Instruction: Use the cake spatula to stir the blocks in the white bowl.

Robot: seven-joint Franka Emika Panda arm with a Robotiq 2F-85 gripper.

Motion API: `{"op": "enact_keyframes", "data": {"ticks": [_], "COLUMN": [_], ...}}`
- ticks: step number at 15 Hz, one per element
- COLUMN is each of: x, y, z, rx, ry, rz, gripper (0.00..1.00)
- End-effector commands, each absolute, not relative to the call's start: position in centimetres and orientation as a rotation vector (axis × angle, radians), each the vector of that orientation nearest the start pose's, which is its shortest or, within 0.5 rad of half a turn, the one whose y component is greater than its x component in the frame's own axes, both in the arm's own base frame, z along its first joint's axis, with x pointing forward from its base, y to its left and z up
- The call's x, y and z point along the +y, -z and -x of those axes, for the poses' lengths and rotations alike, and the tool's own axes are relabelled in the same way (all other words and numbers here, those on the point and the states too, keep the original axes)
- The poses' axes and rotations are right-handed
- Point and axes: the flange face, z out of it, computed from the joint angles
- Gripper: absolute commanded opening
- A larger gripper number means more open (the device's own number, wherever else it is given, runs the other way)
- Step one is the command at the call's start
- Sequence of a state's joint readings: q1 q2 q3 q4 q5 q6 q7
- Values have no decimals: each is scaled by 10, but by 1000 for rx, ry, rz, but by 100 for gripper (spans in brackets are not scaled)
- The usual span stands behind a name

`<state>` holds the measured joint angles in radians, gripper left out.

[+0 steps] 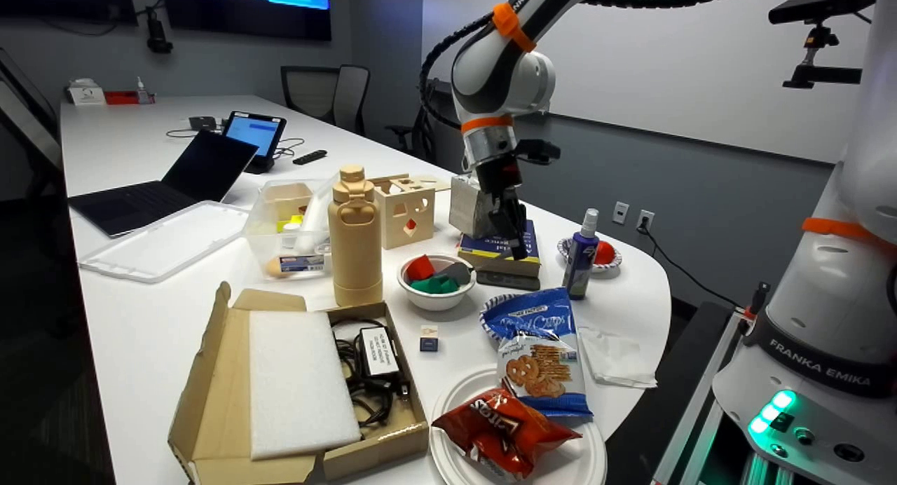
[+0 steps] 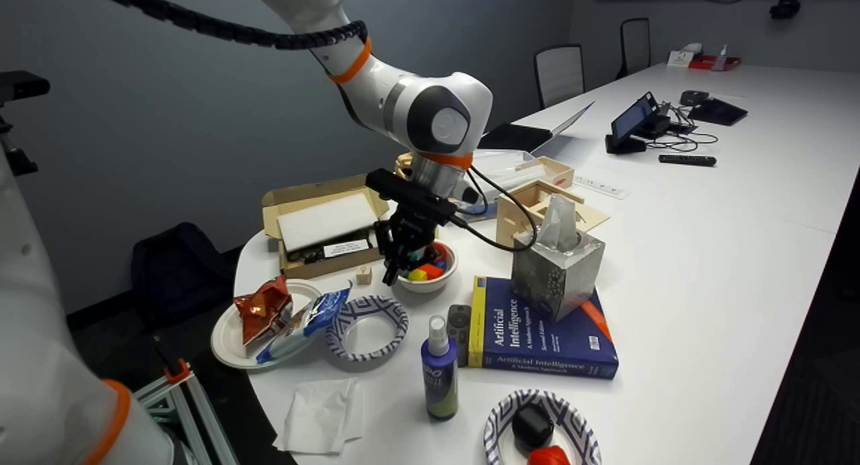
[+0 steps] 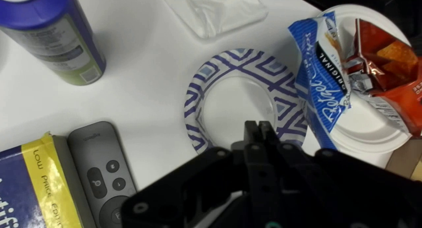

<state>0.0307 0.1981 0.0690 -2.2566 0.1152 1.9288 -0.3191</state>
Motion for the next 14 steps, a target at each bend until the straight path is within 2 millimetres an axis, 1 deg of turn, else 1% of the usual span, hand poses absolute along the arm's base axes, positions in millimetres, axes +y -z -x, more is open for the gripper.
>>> {"op": "enact_keyframes", "data": {"ticks": [1, 8, 12, 14], "x": [64, 68, 68, 68], "y": [-250, -244, -248, -250], "z": [-475, -484, -492, -494], "rx": [-517, -463, -444, -433], "ry": [-836, -726, -634, -629], "rz": [2802, 2820, 2943, 3010], "gripper": [1, 1, 1, 1]}}
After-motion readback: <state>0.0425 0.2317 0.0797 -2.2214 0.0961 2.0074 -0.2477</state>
